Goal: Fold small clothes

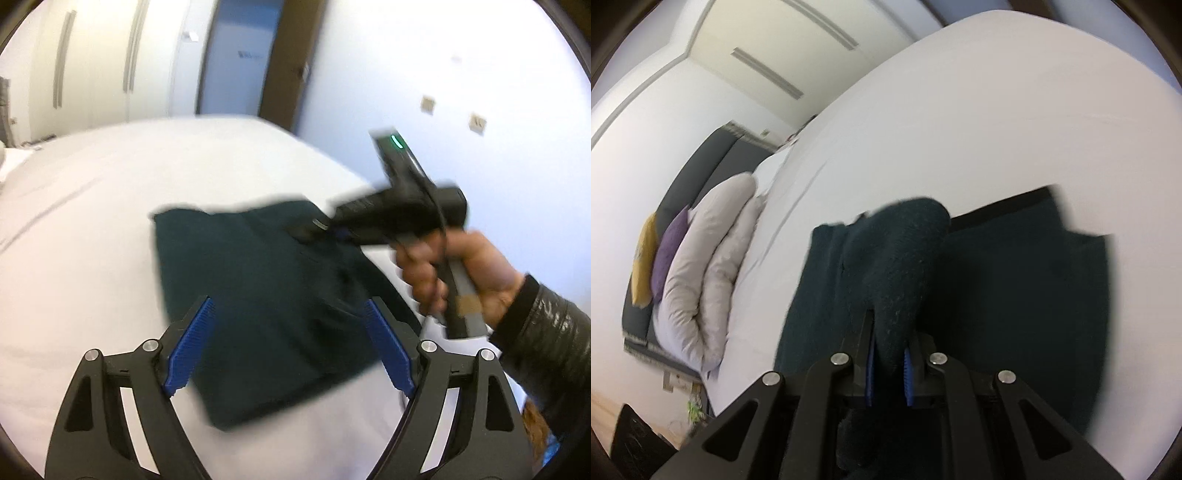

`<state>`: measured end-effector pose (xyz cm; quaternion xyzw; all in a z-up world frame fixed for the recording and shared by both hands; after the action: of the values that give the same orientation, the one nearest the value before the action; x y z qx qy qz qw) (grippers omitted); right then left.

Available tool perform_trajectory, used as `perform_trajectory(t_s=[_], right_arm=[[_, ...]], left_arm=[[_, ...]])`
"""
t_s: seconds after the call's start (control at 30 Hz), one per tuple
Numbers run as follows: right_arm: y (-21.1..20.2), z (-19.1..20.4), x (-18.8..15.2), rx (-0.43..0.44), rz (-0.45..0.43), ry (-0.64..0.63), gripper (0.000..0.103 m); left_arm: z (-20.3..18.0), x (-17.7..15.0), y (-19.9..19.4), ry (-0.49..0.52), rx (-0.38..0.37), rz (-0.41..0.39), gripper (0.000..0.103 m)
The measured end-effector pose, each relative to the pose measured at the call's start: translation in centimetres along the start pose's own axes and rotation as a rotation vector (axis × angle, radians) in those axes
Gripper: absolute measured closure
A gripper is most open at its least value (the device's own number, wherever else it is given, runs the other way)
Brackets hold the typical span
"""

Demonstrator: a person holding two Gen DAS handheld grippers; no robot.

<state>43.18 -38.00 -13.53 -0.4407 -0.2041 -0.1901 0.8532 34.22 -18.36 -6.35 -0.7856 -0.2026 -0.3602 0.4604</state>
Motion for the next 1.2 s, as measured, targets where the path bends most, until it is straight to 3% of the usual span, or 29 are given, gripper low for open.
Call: perform_trajectory(t_s=[0.13, 0.27, 0.3, 0.4, 0.47, 0.5, 0.63, 0.67, 0.7, 0.77, 0.8, 1.0, 1.2], right_arm=[[-1.9, -3.4, 0.7, -0.052, -0.001, 0.001, 0.09], [-2.4, -6.4, 0.2, -0.058, 0.019, 0.058, 0.088], [-2.0, -6.7, -0.6, -0.051, 0.042, 0.075, 0.08], [-2.3, -6.3, -2.8, -0.019, 0.044, 0.117, 0.07], [-3.2, -5.4, -3.9, 0.004, 0.018, 0.128, 0.051], [-3.7, -4.7, -4.5, 0.013, 0.007, 0.124, 0.046], [-4.7, -2.3, -7.4, 0.03, 0.015, 0.115, 0.044], [-4.8, -2.0, -8.3, 0.028, 0.024, 0.113, 0.048], [-4.8, -1.7, -9.0, 0.019, 0.03, 0.104, 0.064], [-4.8, -1.9, -10.1, -0.013, 0.035, 0.101, 0.085], [-5.0, -2.4, -10.4, -0.02, 0.025, 0.123, 0.09], [-7.3, -5.3, -13.2, 0.085, -0.107, 0.351, 0.093], [-6.7, -6.3, -14.9, 0.123, -0.145, 0.406, 0.094]], left_arm=[[3.1, 0.3, 2.6, -0.047, 0.022, 0.036, 0.02], [4.4, -1.7, 5.2, -0.026, 0.041, 0.108, 0.02], [4.2, -2.0, 5.4, -0.029, 0.038, 0.124, 0.02], [4.3, -2.9, 6.5, -0.047, 0.026, 0.146, 0.02], [4.6, -3.6, 7.8, -0.056, 0.029, 0.155, 0.02], [4.9, -3.6, 8.0, -0.061, 0.029, 0.158, 0.02], [4.9, -4.1, 8.9, -0.066, 0.033, 0.158, 0.02], [4.9, -3.9, 9.1, -0.061, 0.034, 0.159, 0.02], [4.8, -3.9, 9.0, -0.055, 0.037, 0.159, 0.02], [4.0, -4.1, 8.2, -0.045, 0.047, 0.169, 0.02], [3.9, -4.2, 8.1, -0.05, 0.049, 0.173, 0.02], [3.3, -4.2, 6.3, -0.033, 0.035, 0.154, 0.02], [1.7, -3.9, 7.3, 0.058, 0.036, 0.154, 0.02]])
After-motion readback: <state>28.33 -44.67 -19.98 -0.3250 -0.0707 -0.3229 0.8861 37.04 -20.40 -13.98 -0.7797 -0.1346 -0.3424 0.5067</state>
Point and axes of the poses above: each gripper's, at about its wrist camera, not at the fingertips, and y roughly the way its jaws point, z to its left, x to its top, the point moved 10 cm from there along y, roughly the way its jaws point, and after that the axes turned 9 degrees about -y, right-handed, at the moved point
